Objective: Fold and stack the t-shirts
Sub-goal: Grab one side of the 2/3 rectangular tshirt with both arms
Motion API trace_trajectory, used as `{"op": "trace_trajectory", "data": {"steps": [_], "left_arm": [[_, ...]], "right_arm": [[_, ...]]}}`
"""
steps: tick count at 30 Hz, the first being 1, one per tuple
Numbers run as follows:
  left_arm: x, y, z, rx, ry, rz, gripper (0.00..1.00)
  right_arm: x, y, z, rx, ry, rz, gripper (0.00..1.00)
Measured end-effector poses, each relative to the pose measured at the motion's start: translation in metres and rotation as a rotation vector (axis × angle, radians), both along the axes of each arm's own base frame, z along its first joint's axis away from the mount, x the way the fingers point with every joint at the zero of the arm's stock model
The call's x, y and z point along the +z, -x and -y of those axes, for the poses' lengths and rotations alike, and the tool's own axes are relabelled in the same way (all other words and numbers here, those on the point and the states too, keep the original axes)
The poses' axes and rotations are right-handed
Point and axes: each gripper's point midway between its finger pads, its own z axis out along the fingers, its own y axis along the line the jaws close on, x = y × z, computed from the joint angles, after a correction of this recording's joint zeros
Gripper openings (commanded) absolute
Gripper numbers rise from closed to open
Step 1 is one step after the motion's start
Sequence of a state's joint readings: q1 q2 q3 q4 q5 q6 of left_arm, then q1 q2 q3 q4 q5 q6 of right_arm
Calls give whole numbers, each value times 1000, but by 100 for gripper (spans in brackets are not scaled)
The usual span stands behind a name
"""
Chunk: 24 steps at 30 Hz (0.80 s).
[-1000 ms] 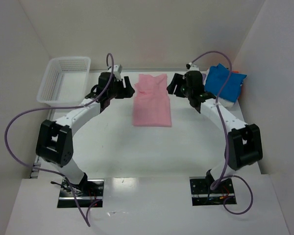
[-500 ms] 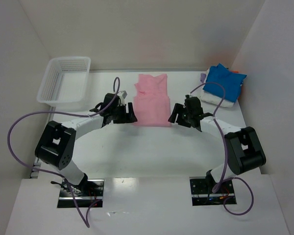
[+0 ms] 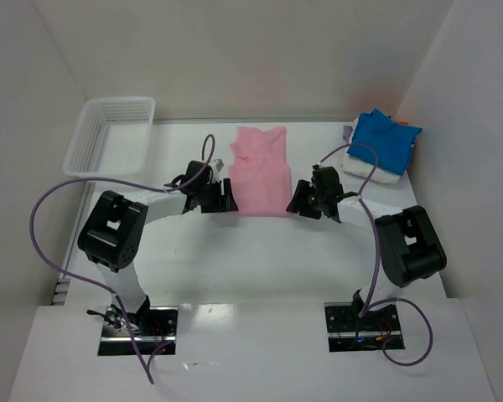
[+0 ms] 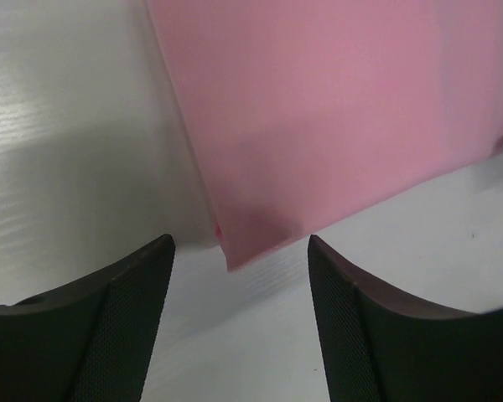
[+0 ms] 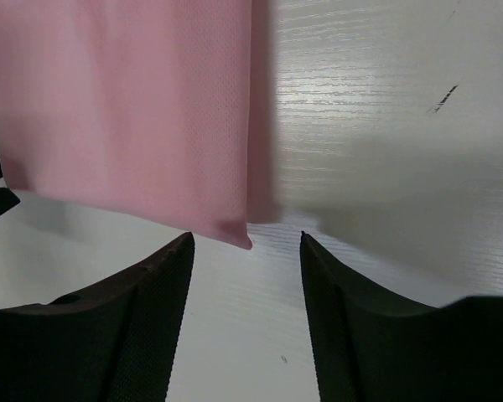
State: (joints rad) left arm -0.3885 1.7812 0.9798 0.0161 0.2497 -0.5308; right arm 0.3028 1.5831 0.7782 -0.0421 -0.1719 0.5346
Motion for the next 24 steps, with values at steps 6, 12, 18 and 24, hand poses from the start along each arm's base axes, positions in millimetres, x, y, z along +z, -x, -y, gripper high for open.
{"op": "trace_trajectory", "data": {"steps": [6,12,18,24], "left_arm": [[-2,-7,6,-10,15,2,64],[-2,-6,6,-9,16,-4,47],[-2,-5,7,0,29,-17,24],[-1,-3,10,-9,36,-20,0]], "right_arm": [[-12,-1,-5,11,-8,-28,53],[-14,-6,-13,18,-21,-28,36],[-17,-5,-13,11,-24,-43,10],[-15,-5,-14,-2,-36,-47,0]]}}
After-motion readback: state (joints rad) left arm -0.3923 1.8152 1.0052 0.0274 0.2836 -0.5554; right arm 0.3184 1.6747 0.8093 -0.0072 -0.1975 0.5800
